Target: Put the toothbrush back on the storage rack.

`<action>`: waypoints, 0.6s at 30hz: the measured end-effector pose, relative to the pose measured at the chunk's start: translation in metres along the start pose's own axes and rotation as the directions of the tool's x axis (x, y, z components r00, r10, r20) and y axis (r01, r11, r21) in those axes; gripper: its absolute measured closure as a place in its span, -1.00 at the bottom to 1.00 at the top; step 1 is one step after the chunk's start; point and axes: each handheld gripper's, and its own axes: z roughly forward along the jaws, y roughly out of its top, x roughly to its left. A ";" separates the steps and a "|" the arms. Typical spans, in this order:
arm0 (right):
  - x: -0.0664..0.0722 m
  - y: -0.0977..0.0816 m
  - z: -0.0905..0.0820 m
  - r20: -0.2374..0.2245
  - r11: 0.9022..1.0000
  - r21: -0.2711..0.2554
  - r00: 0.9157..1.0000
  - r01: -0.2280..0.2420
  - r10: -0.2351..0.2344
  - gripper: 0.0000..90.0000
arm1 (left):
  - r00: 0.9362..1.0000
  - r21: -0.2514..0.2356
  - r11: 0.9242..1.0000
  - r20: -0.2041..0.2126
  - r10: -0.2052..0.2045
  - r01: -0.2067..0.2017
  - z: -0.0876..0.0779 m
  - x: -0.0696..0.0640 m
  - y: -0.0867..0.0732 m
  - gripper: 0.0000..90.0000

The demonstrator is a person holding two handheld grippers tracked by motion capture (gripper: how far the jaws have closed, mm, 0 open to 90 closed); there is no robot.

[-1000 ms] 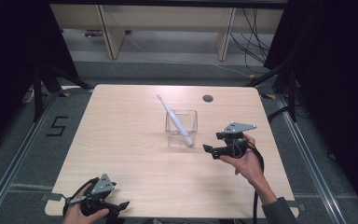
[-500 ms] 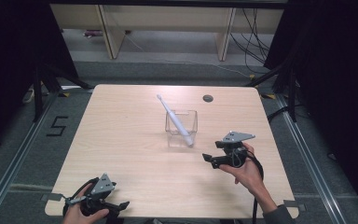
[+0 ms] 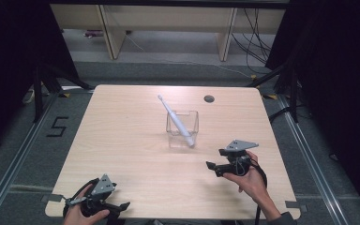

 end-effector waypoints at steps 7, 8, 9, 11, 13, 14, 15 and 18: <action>0.003 -0.013 -0.003 -0.012 1.000 0.000 1.000 -0.017 0.017 -0.47 | 1.000 -0.009 1.000 0.004 -0.010 0.010 0.000 0.000 0.000 -0.66; 0.003 -0.014 -0.004 -0.011 1.000 0.004 1.000 -0.011 0.011 -0.47 | 1.000 -0.005 1.000 -0.002 -0.006 0.006 0.000 0.000 0.000 -0.66; 0.003 -0.016 -0.003 -0.009 1.000 -0.002 1.000 0.001 -0.001 -0.47 | 1.000 -0.009 1.000 0.004 -0.010 0.010 0.000 0.000 0.000 -0.66; 0.004 -0.018 -0.005 -0.011 1.000 0.001 1.000 0.012 -0.012 -0.48 | 1.000 -0.003 1.000 -0.004 -0.004 0.004 0.001 0.001 0.000 -0.66; 0.005 -0.020 -0.008 -0.015 1.000 -0.008 1.000 0.007 -0.007 -0.48 | 1.000 -0.005 1.000 0.002 -0.005 0.006 -0.001 0.000 0.000 -0.66; 0.008 -0.021 -0.010 -0.018 1.000 -0.002 1.000 -0.021 0.021 -0.48 | 1.000 0.002 1.000 -0.006 0.008 -0.008 -0.001 0.001 0.001 -0.66; 0.006 -0.022 -0.011 -0.023 1.000 -0.015 1.000 0.012 -0.012 -0.48 | 1.000 -0.001 1.000 -0.005 0.006 -0.006 -0.001 0.001 0.001 -0.66; 0.010 -0.025 -0.014 -0.011 1.000 -0.001 1.000 -0.021 0.021 -0.49 | 1.000 0.008 1.000 0.000 0.007 -0.007 -0.001 0.002 0.000 -0.66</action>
